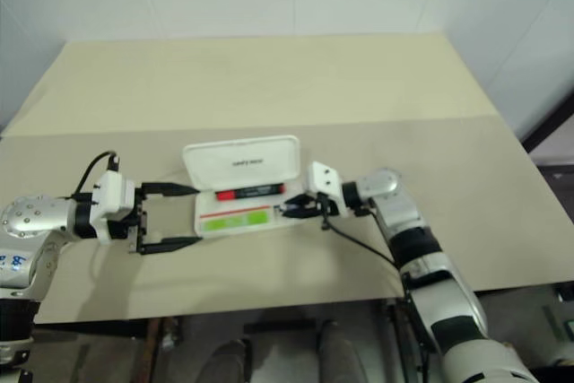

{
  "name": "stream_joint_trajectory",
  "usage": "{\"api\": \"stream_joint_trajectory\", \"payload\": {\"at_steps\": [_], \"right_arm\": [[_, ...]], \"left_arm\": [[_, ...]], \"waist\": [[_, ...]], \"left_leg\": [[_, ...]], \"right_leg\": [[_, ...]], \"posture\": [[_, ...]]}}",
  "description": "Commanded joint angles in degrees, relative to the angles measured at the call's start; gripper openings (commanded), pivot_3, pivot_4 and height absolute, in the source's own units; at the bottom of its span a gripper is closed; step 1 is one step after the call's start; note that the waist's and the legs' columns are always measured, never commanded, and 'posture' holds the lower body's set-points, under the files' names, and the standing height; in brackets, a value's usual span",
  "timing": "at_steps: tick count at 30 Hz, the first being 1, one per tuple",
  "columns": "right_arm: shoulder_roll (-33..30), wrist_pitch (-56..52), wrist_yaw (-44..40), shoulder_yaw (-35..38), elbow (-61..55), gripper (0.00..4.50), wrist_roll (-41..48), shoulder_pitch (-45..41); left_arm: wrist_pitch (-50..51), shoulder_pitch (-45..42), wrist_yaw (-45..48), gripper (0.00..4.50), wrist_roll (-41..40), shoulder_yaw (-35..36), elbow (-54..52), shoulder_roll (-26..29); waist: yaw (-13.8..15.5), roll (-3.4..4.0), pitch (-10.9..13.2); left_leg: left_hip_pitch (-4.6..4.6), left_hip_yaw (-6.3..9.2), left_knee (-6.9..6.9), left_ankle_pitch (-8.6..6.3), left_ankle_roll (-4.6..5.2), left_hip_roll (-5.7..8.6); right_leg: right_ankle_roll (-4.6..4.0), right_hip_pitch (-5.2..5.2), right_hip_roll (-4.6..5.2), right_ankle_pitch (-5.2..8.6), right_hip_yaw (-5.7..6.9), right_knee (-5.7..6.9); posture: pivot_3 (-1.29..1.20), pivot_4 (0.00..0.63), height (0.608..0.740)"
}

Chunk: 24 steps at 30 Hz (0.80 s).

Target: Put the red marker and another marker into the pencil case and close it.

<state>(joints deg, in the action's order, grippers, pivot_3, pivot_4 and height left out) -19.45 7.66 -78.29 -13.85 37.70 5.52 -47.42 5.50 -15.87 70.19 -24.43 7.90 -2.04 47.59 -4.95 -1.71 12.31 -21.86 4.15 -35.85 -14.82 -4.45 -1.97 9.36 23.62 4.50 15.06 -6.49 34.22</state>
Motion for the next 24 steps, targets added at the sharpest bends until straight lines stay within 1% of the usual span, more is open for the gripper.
{"api": "stream_joint_trajectory", "payload": {"at_steps": [1, 2, 3, 5, 7, 8, 12, 13, 18, 21, 24], "right_arm": [[0.8, 1.4, 0.1, 0.3, 0.9, 0.4, 0.0, -2.1], [1.0, 1.7, 0.3, 0.4, 1.5, 0.4, -0.2, -2.4], [1.3, 1.4, 0.3, 0.5, 1.8, 1.14, -0.2, -2.7], [1.5, 1.5, 0.2, 0.6, 2.3, 1.74, -0.1, -3.1], [1.8, 2.0, 0.6, 1.0, 2.3, 2.5, -0.1, -3.6], [1.9, 2.1, 0.7, 1.2, 2.1, 2.78, 0.1, -3.8], [2.1, 1.6, 0.8, 1.9, 1.3, 4.17, 0.7, -4.2], [1.7, 1.0, 0.3, 2.2, -0.5, 4.46, 1.4, -3.9], [-0.1, -5.3, 0.1, 4.0, -12.4, 4.46, 6.1, -1.3], [-2.6, -12.2, 1.8, 6.1, -24.5, 4.46, 10.4, 2.4], [-5.2, -17.1, 3.7, 7.6, -33.6, 4.46, 12.9, 5.9]], "left_arm": [[-0.2, 0.2, -0.4, 4.5, -0.6, 0.7, -2.2, -0.1], [-0.3, 0.2, -0.4, 4.5, -0.6, 0.7, -2.1, -0.1], [-0.3, 0.1, -0.5, 4.5, -0.6, 0.7, -2.1, -0.1], [-0.3, 0.1, -0.6, 4.5, -0.5, 0.6, -2.1, -0.1], [-0.5, 0.1, -0.5, 4.5, -0.5, 0.6, -2.0, -0.1], [-0.5, 0.0, -0.5, 4.5, -0.4, 0.6, -1.9, -0.1], [-0.6, -0.1, -0.5, 4.5, -0.4, 0.5, -1.8, -0.1], [-0.6, -0.2, -0.4, 4.5, -0.3, 0.5, -1.7, -0.1], [-0.7, -0.4, -0.5, 4.5, -0.4, 0.5, -1.4, -0.3], [-0.9, -0.5, -0.5, 4.5, -0.3, 0.4, -1.1, -0.5], [-1.1, -0.4, -0.3, 4.5, -0.4, 0.5, -1.0, -0.5]], "waist": [[0.0, 0.0, 0.0], [0.0, 0.0, 0.0], [0.0, 0.0, 0.0], [0.0, 0.0, 0.0], [0.0, 0.0, 0.0], [0.0, 0.0, 0.0], [0.0, 0.0, 0.0], [0.0, 0.0, 0.0], [0.1, 0.01, 0.0], [0.3, 0.01, 0.0], [0.4, 0.01, 0.0]], "left_leg": [[0.0, 0.0, 0.0, 0.0, 0.0, 0.0], [0.0, 0.0, 0.0, 0.0, 0.0, 0.0], [0.0, 0.0, 0.0, 0.0, 0.0, 0.0], [0.0, 0.0, 0.0, 0.0, 0.0, 0.0], [0.0, 0.0, 0.0, 0.0, 0.0, 0.0], [0.0, 0.0, 0.01, 0.0, 0.0, 0.0], [0.0, 0.0, 0.01, 0.0, 0.0, 0.0], [0.0, 0.0, 0.01, 0.0, 0.0, 0.0], [-0.01, 0.0, 0.02, 0.0, 0.0, 0.0], [-0.02, 0.01, 0.04, 0.0, 0.0, 0.0], [-0.08, 0.04, 0.04, -0.01, -0.01, 0.0]], "right_leg": [[0.0, 0.0, 0.0, 0.0, 0.0, 0.0], [0.0, 0.0, 0.0, 0.0, 0.0, 0.0], [0.0, 0.0, 0.0, 0.0, 0.0, 0.0], [0.0, 0.0, 0.0, 0.0, 0.0, 0.0], [0.0, 0.0, 0.0, 0.0, 0.0, 0.0], [0.0, 0.0, 0.0, 0.0, 0.0, -0.01], [0.0, 0.01, 0.0, 0.0, 0.0, 0.01], [0.0, 0.02, 0.0, 0.0, 0.0, 0.02], [0.0, 0.04, 0.0, 0.0, 0.01, 0.03], [-0.01, 0.04, 0.0, 0.01, 0.01, 0.02], [-0.01, 0.05, 0.01, 0.04, 0.03, -0.02]], "posture": [[0.0, 0.15, 0.74], [0.0, 0.15, 0.74], [0.0, 0.15, 0.74], [0.0, 0.15, 0.74], [0.0, 0.15, 0.74], [0.0, 0.15, 0.74], [0.0, 0.15, 0.74], [0.0, 0.15, 0.74], [0.0, 0.15, 0.74], [0.0, 0.15, 0.74], [0.0, 0.15, 0.74]]}}
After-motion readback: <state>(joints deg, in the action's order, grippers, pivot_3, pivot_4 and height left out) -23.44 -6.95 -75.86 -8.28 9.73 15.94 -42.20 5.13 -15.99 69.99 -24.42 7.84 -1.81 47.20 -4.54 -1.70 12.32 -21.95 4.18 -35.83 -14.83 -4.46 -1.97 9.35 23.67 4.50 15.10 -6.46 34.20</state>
